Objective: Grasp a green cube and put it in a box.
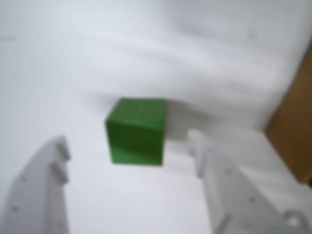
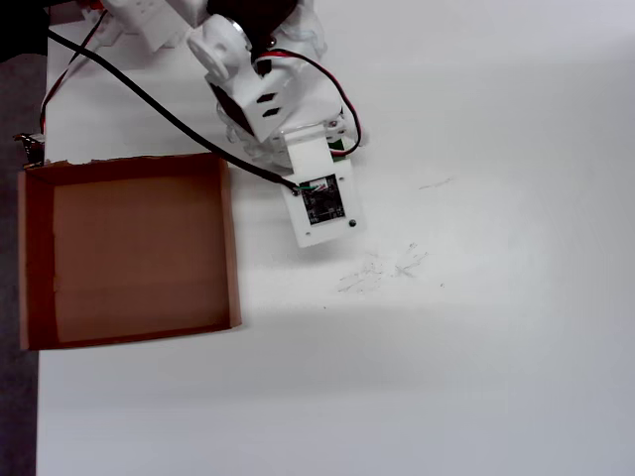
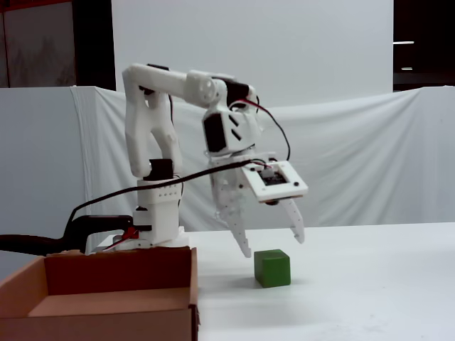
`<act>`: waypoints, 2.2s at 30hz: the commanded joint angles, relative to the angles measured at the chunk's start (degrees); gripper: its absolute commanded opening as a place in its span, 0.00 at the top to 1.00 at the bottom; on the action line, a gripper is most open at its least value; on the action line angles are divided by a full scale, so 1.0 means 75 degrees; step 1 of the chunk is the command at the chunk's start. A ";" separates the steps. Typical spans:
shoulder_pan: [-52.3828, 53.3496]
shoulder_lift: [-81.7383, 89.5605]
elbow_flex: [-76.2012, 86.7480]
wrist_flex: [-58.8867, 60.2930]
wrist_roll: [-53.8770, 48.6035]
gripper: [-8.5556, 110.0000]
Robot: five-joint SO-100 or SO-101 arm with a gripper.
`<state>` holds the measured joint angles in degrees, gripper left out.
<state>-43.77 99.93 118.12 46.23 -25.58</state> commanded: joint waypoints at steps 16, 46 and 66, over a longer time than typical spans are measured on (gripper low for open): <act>-0.0457 -0.0609 0.0691 -0.1371 0.0012 0.74; -0.0551 -0.0785 0.0281 -0.1277 0.0211 0.79; 0.0609 0.0504 -0.1266 0.1406 -0.0152 0.80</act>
<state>-40.87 98.88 112.68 54.23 -25.22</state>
